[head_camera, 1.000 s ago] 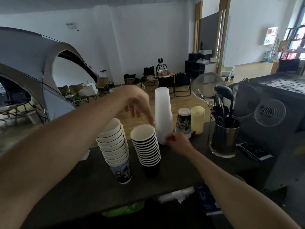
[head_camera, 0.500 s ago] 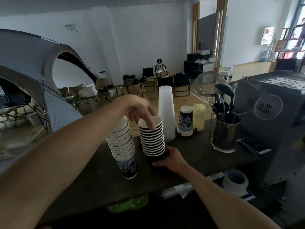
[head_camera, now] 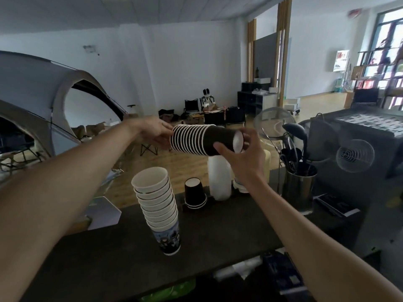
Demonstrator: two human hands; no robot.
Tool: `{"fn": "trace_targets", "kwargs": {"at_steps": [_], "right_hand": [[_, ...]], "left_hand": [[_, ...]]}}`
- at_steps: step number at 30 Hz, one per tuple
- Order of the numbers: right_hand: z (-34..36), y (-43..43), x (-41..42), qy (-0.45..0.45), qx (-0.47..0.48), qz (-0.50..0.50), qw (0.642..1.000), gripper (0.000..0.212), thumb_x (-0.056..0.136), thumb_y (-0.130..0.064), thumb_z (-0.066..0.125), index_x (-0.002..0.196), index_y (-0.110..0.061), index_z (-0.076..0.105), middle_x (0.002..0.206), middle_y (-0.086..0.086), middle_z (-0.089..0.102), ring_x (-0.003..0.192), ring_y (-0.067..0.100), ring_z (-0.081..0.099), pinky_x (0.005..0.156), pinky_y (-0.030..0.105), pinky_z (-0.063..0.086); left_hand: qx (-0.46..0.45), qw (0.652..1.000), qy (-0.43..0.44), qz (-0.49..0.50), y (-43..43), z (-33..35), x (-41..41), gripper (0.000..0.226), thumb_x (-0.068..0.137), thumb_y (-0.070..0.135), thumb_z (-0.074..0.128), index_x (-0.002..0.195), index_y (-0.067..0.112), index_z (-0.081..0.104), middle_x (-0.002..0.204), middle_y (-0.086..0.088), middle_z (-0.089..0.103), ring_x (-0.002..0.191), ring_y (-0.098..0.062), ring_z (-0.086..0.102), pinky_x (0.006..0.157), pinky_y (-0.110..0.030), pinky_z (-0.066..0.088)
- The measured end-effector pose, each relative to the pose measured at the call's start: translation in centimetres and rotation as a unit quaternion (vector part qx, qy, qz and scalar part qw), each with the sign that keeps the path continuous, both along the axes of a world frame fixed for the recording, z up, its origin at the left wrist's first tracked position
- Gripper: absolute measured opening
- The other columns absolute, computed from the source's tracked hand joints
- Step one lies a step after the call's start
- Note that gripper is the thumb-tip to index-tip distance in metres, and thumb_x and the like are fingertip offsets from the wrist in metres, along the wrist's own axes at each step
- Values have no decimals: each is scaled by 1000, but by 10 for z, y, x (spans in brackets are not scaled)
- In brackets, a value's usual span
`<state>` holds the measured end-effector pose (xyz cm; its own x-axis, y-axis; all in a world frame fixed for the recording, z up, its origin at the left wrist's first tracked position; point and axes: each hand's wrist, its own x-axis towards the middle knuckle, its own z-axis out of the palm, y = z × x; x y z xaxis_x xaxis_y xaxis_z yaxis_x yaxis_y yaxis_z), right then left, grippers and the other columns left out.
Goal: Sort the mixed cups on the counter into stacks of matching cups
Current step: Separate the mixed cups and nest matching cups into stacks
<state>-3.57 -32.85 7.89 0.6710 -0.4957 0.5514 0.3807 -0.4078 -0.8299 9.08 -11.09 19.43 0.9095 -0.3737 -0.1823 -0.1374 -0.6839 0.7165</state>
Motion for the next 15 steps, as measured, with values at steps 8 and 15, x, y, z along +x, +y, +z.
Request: {"fn": "trace_targets", "kwargs": {"at_steps": [8,15], "right_hand": [[53,33,57,3,-232,-55,971,75,70,-59,73,129,-25,41,119,-1,64,103,23,63,80,36,51],[60,54,100,83,-331,-43,939,60,77,-54,68,124,-21,50,109,7,65,95,29,64,72,35,48]], "left_hand": [[-24,974,204,-92,6,-51,33,38,98,-3,44,134,7,53,132,-19,61,118,-29,61,94,-33,55],[-92,952,290,12,8,-81,62,65,76,-14,54,140,-9,42,144,-30,45,129,-42,51,111,-50,40]]}}
